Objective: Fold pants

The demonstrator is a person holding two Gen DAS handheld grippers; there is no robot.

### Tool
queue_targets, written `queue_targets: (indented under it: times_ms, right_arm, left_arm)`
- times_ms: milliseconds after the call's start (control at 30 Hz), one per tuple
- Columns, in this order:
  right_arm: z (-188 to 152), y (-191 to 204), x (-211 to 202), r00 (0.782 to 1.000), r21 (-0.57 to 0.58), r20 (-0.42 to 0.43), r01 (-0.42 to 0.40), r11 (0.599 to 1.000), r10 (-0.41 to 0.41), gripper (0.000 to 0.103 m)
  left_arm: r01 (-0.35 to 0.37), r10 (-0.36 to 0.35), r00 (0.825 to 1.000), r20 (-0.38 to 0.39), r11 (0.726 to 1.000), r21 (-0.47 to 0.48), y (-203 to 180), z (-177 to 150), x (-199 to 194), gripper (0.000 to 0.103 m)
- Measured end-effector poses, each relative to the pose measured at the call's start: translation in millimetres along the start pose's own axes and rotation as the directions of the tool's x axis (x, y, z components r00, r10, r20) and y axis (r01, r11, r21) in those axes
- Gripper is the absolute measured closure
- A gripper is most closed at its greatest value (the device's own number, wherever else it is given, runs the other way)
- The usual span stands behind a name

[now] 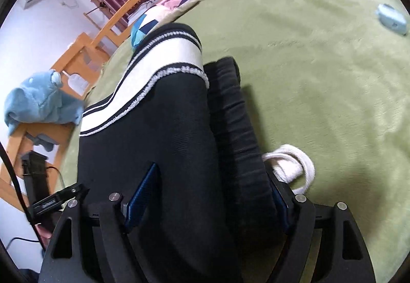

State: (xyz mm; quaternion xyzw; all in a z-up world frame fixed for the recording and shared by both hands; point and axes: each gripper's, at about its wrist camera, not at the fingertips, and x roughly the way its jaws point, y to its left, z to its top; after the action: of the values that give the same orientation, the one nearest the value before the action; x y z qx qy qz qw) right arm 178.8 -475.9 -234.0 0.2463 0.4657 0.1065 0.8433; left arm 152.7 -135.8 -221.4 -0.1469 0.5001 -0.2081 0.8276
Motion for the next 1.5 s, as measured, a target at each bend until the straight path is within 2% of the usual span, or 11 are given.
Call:
queue_targets:
  times_ms: [100,233,333,500,733,867,967,1067,1167,1300,1500]
  right_arm:
    - [-2,3,5,1.0,-0.035,-0.003,-0.013,0.999,0.013,0.026]
    - [-3,4,4,1.0,-0.017,0.002,-0.021,1.0,0.021,0.033]
    - [-5,-8,-9,0.995,0.096,0.03,-0.095,0.991,0.092,0.046]
    - [-5,27,-43,0.983,0.066,0.125,-0.145,0.987,0.136,0.072]
    - [-13,94,-22,0.973,0.05,0.11,-0.21,0.976,0.204,0.075]
    - [-25,157,11,0.959,-0.047,0.012,-0.283,0.958,0.284,0.076]
    - [-39,197,40,0.959,-0.113,-0.057,-0.284,0.952,0.279,0.077]
    - [-39,213,71,0.976,-0.132,-0.072,-0.213,0.968,0.205,0.074]
    - [-32,207,81,0.985,-0.126,-0.062,-0.169,0.978,0.162,0.07]
    - [-29,209,97,0.998,-0.175,-0.066,0.007,0.985,-0.019,0.039]
    - [-39,225,42,0.992,-0.257,0.063,0.125,0.958,-0.112,0.049]
  left_arm:
    - [0.069,-0.069,0.998,-0.014,0.998,-0.017,8,4,8,0.04]
    - [0.131,-0.131,0.991,0.0,0.991,0.009,8,4,5,0.073]
    - [0.148,-0.152,0.987,0.053,0.986,0.074,-3,5,-11,0.081]
    - [0.19,-0.194,0.979,0.058,0.979,0.067,-6,16,-36,0.085]
    - [0.11,-0.116,0.987,0.115,0.992,0.055,42,31,-111,0.085]
    - [0.0,-0.007,0.985,0.17,0.999,0.042,86,43,-161,0.085]
    - [-0.067,0.067,0.987,0.143,0.998,-0.006,117,45,-163,0.082]
    - [-0.133,0.136,0.989,0.053,0.989,-0.057,142,38,-136,0.073]
    - [-0.214,0.217,0.975,0.046,0.975,-0.064,150,30,-127,0.061]
    - [-0.296,0.298,0.953,0.059,0.954,-0.039,143,25,-135,0.057]
    - [-0.296,0.294,0.943,0.155,0.955,-0.01,125,-1,-174,0.046]
